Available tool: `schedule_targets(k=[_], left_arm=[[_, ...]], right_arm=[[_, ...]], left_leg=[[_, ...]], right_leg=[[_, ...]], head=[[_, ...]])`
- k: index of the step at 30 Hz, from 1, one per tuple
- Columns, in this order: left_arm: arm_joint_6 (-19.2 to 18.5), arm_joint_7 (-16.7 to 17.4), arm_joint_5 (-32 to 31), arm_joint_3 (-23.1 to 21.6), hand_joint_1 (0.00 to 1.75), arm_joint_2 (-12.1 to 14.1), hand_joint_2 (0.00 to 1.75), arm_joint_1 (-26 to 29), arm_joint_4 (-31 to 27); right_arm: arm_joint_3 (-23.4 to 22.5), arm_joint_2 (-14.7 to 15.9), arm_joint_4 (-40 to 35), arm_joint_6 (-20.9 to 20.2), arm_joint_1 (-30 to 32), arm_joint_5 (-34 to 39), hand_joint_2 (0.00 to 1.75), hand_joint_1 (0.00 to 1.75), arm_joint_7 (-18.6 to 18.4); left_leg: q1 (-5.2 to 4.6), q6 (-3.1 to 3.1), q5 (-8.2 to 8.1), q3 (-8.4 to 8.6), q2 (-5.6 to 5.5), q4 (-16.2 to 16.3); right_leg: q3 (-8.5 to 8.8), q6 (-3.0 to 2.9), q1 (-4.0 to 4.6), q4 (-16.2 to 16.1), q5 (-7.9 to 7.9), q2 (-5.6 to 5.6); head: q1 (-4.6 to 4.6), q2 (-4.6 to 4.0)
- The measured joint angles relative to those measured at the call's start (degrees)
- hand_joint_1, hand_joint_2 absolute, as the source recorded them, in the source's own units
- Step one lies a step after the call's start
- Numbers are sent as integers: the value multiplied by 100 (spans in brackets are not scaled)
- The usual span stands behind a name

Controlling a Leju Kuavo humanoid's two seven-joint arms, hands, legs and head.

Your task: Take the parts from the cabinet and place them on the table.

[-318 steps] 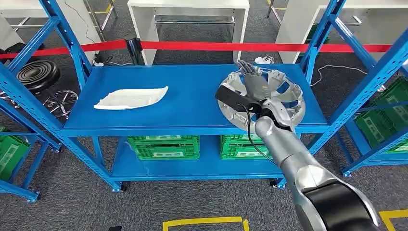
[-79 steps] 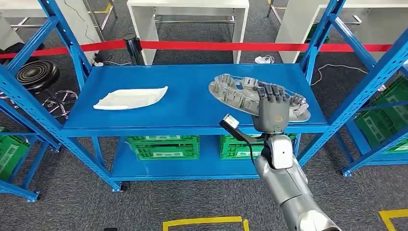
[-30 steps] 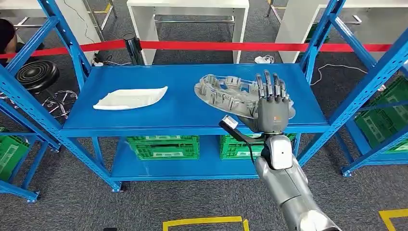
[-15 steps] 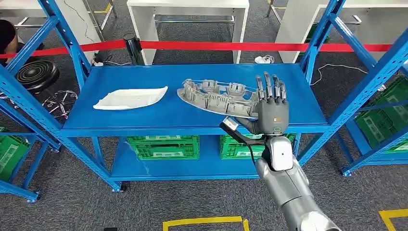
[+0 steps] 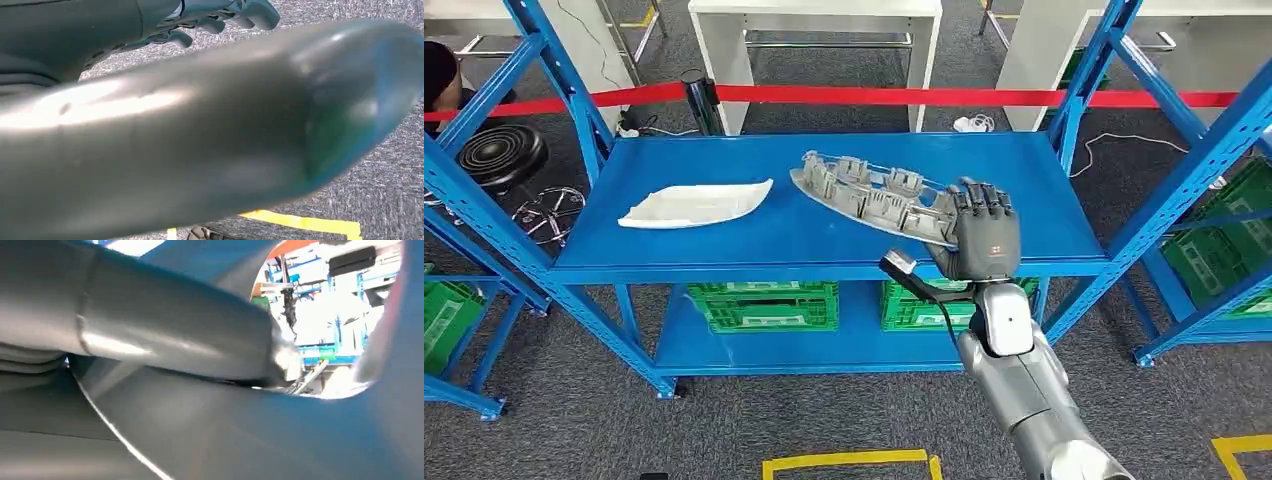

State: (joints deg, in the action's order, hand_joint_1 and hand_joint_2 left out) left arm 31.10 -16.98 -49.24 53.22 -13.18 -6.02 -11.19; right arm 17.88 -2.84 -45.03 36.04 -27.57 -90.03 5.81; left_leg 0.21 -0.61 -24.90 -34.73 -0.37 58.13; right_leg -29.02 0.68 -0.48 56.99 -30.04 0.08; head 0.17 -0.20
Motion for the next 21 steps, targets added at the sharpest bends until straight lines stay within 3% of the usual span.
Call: schedule_targets(k=[21], left_arm=[[-48,35,9,0,0,-11,0,2,0]], right_arm=[[0,0,68,2,-25,50,0,175,87]], left_leg=[[0,0,0,-1,-2,0]], right_leg=[[2,2,0,0,-2,-2]], head=[[0,-2]])
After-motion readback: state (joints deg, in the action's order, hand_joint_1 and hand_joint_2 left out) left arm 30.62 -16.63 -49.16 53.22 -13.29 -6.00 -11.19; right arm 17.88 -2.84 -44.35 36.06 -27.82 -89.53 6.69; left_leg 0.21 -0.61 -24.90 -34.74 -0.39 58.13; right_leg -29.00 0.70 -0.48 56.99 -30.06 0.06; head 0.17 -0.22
